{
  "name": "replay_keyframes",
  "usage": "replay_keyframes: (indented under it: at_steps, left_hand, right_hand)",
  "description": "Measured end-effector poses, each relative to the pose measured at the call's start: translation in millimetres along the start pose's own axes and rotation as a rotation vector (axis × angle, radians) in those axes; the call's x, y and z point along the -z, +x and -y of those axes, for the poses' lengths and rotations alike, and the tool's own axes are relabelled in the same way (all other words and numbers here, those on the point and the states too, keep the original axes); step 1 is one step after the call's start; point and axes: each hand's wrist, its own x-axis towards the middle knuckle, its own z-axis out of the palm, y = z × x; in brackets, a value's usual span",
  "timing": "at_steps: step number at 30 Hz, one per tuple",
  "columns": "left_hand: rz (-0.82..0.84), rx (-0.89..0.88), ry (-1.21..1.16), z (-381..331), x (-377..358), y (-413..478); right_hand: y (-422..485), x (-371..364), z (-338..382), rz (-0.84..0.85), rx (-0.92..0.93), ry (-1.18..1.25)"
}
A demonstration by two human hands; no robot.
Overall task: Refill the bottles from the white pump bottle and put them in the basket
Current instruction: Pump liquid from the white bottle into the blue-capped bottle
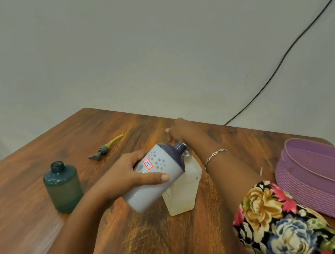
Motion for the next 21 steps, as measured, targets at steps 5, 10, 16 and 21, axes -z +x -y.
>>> replay_keyframes:
  at_steps: [5, 10, 16, 21]
  left_hand:
    - [-0.041, -0.033, -0.002, -7, -1, 2]
    - [-0.069, -0.036, 0.002, -6, -4, -2]
    - [-0.116, -0.022, 0.03, 4, -7, -6]
    - [-0.182, -0.035, 0.074, 2, -15, -2]
  right_hand:
    - [1, 17, 6, -0.056, 0.022, 0.162]
    - [-2, 13, 5, 0.001, 0.006, 0.11]
    - [-1, -1, 5, -0.038, -0.005, -0.125]
    - [-1, 14, 6, -0.018, 0.032, -0.004]
